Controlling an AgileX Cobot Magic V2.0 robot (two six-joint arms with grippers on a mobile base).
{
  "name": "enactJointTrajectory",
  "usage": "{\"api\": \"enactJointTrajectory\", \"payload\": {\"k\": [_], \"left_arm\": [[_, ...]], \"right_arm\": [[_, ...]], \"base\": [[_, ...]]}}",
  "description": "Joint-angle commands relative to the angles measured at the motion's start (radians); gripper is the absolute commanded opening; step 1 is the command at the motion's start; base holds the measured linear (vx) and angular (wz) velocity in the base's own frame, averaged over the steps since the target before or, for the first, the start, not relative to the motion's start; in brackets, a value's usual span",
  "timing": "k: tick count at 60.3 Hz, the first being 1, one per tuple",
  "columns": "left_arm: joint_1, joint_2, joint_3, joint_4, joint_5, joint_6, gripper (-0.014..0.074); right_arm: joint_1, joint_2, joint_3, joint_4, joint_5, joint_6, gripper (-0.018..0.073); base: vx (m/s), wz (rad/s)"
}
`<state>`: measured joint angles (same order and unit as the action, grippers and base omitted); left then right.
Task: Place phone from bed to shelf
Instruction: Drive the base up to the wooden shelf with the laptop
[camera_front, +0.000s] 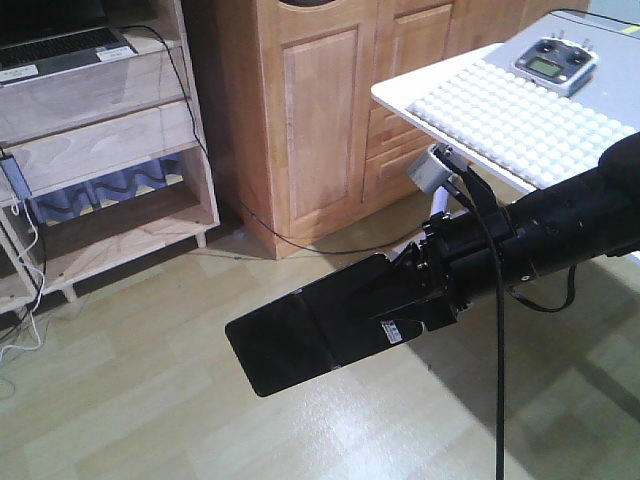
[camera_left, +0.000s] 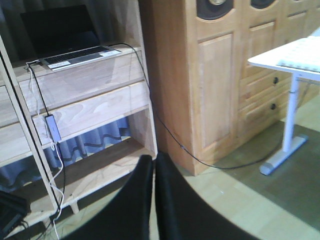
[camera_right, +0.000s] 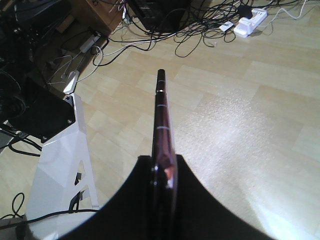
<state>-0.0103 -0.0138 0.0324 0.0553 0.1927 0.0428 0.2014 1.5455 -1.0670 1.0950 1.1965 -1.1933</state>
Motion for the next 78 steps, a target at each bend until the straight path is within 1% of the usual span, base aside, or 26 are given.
{"api": "enactJointTrajectory", "payload": {"k": [1,33,78], "left_arm": [[-0.002,-0.010,-0.026,-0.005,-0.070,-0.004,0.0001],[-0.002,-0.010,-0.026,-0.005,-0.070,-0.004,0.0001],[-0.002,-0.010,-0.026,-0.005,-0.070,-0.004,0.0001]], "right_arm": [[-0.002,-0.043,-0.025,0.087,0.093,-0.006,-0.0001],[-0.002,-0.043,-0.025,0.087,0.093,-0.006,-0.0001],[-0.002,-0.043,-0.025,0.087,0.093,-0.006,-0.0001]], "base": [[0.49,0.15],[0.49,0.18],[0.43,0.38]]}}
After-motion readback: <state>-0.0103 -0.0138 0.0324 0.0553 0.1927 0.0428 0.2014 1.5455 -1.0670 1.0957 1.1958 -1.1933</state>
